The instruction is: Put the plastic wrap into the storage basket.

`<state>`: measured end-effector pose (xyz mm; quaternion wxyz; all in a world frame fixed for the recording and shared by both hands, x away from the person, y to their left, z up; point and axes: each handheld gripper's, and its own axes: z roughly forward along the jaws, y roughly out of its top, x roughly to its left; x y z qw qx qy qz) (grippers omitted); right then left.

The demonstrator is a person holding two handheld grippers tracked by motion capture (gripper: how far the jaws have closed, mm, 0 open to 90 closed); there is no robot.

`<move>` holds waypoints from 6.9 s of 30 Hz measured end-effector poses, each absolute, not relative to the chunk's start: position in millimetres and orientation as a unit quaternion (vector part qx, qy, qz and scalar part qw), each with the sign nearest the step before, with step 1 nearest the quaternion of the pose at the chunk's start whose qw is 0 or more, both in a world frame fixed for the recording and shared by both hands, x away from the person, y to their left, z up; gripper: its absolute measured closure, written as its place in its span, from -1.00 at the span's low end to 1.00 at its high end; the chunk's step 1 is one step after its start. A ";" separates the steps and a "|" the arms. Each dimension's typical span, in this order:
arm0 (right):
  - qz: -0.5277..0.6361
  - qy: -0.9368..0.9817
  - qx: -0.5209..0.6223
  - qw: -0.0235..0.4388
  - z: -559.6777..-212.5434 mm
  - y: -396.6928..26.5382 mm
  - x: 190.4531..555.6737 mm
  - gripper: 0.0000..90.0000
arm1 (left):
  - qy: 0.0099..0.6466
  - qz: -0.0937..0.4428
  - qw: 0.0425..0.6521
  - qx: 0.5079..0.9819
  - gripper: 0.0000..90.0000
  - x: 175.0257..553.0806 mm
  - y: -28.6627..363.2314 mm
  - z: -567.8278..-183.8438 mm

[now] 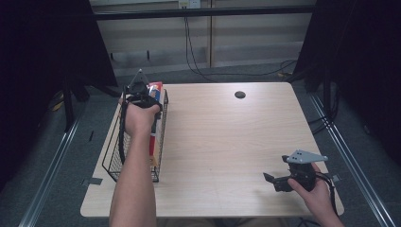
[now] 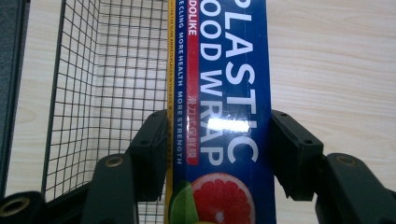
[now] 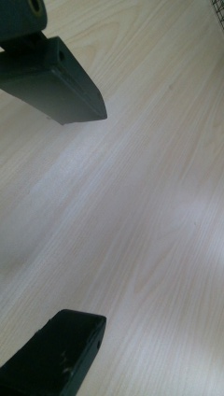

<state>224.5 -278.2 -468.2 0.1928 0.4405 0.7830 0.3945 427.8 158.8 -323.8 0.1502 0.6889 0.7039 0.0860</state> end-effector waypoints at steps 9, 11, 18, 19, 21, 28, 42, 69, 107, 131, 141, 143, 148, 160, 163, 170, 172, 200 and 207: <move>0.394 0.783 0.441 0.192 -468.2 -278.0 224.1 -0.94 | 0.703 0.087 0.147 0.691 -0.02 423.9 169.5 -327.5; 0.394 0.784 0.439 0.194 -468.4 -277.9 224.1 -0.94 | 0.705 0.088 0.148 0.688 -0.02 423.0 171.4 -328.2; 0.394 0.784 0.439 0.195 -468.6 -277.7 224.0 -0.94 | 0.702 0.093 0.147 0.690 -0.02 419.0 175.3 -327.0; 0.394 0.785 0.438 0.194 -468.7 -277.2 224.0 -0.94 | 0.703 0.095 0.150 0.688 -0.02 418.7 175.9 -327.1; 0.394 0.785 0.437 0.194 -468.8 -276.9 224.1 -0.94 | 0.705 0.092 0.148 0.688 -0.02 417.2 178.0 -327.2; 0.395 0.784 0.438 0.194 -468.7 -276.6 224.1 -0.94 | 0.710 0.089 0.144 0.684 -0.02 414.4 185.8 -332.6; 0.393 0.786 0.437 0.192 -469.6 -274.9 224.3 -0.94 | 0.716 0.087 0.143 0.678 -0.02 411.9 190.7 -343.4; 0.393 0.785 0.439 0.191 -468.8 -275.4 223.7 -0.94 | 0.718 0.076 0.137 0.678 -0.03 409.1 198.7 -359.1; 0.393 0.787 0.435 0.194 -468.8 -275.2 223.7 -0.94 | 0.718 0.066 0.124 0.682 -0.03 409.3 197.3 -379.5; 0.392 0.787 0.437 0.189 -468.7 -274.5 223.4 -0.94 | 0.713 0.061 0.116 0.688 -0.04 410.3 195.2 -385.5; 0.390 0.789 0.436 0.189 -468.9 -274.3 223.4 -0.94 | 0.710 0.061 0.114 0.692 -0.04 410.8 193.4 -386.3; 0.390 0.788 0.436 0.189 -468.9 -274.2 223.3 -0.94 | 0.710 0.062 0.114 0.692 -0.05 410.7 193.5 -386.4; 0.391 0.789 0.436 0.189 -468.8 -274.2 223.2 -0.94 | 0.709 0.064 0.111 0.694 -0.06 410.5 192.4 -386.8; 0.391 0.790 0.432 0.191 -469.4 -274.1 224.1 -0.94 | 0.704 0.071 0.107 0.698 -0.10 410.2 189.8 -387.4; 0.391 0.790 0.432 0.190 -469.3 -273.6 224.2 -0.94 | 0.700 0.066 0.110 0.702 -0.11 409.8 189.6 -386.7; 0.389 0.791 0.432 0.188 -470.1 -272.0 224.5 -0.94 | 0.699 0.069 0.116 0.702 -0.13 409.5 189.9 -384.3; 0.390 0.791 0.433 0.189 -469.9 -272.1 224.4 -0.94 | 0.699 0.076 0.119 0.701 -0.15 409.2 189.9 -381.8; 0.392 0.792 0.429 0.189 -467.7 -270.5 224.3 -0.94 | 0.638 0.074 0.215 0.736 -0.49 405.6 144.3 -335.4; 0.392 0.792 0.428 0.189 -467.6 -270.6 224.2 -0.94 | 0.618 0.070 0.231 0.748 -0.56 404.9 123.5 -332.5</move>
